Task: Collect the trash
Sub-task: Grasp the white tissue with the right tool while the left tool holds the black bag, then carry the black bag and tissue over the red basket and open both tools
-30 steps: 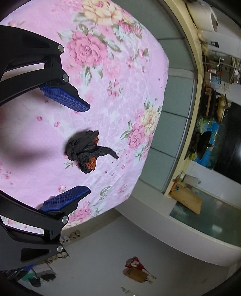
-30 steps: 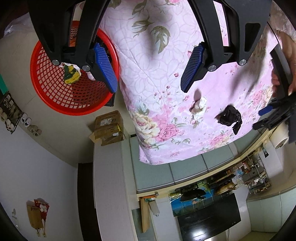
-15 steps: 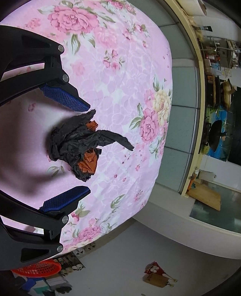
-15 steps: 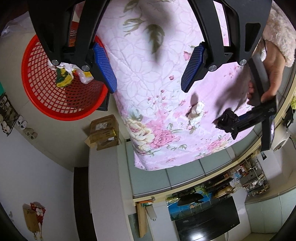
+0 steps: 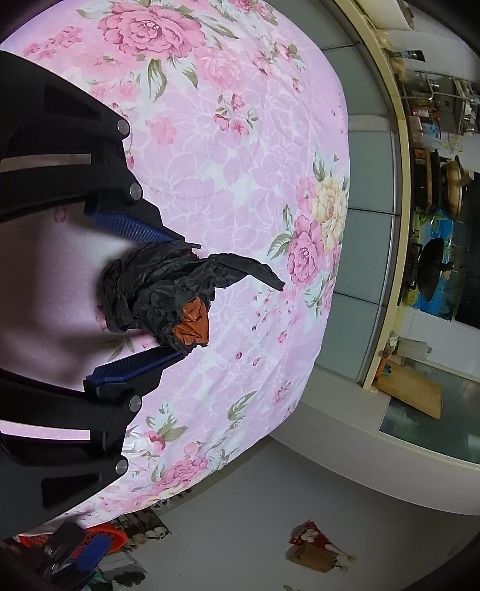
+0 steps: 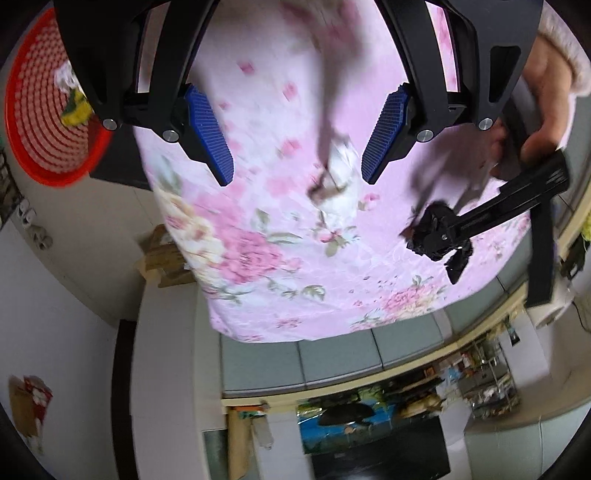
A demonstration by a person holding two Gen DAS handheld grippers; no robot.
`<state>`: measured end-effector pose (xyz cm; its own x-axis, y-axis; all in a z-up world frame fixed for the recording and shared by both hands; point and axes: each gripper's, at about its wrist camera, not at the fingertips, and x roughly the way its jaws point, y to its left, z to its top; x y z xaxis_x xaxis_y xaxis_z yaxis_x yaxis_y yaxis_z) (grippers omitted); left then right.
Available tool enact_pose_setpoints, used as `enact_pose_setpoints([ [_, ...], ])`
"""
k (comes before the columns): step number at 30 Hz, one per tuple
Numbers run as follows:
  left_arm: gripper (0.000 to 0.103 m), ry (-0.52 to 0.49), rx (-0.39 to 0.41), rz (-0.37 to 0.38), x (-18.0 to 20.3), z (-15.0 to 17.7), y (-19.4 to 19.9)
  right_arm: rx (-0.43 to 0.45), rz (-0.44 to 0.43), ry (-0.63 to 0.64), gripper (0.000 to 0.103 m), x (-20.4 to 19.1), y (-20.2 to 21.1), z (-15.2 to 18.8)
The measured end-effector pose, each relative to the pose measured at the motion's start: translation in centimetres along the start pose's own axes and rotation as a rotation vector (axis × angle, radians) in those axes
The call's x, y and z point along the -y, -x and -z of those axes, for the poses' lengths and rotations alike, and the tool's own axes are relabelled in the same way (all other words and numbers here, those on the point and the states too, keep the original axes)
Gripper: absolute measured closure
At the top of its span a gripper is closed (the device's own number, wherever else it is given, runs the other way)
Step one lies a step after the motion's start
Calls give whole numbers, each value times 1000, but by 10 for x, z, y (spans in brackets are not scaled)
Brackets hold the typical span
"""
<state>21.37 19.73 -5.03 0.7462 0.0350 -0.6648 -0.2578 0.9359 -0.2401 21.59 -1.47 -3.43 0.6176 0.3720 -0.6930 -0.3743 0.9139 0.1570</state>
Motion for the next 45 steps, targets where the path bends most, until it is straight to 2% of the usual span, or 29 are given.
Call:
enact_pose_setpoints([
  [7,50,16,16,3,-5,2,6,-52,22,70,34,-24,-50,-12],
  [12,50,-4,26,-12,-1,2,8,-91,42,116,34,-35,-67,-10],
  [14,50,-11,26,-16,0,1,8,-91,41,122,38,-37,-68,-9],
  [19,50,-5,29,-19,-1,1,8,-89,41,112,61,-34,-66,-7],
  [21,50,-8,29,-20,0,1,8,-87,38,105,63,-33,-65,-7],
  [27,50,-18,34,-20,0,1,10,-72,32,94,65,-30,-50,2],
  [36,50,-32,42,-29,3,2,11,-92,-27,51,65,-21,-21,31],
  [45,50,-114,74,-66,20,6,21,-86,-55,4,65,-12,-1,48],
])
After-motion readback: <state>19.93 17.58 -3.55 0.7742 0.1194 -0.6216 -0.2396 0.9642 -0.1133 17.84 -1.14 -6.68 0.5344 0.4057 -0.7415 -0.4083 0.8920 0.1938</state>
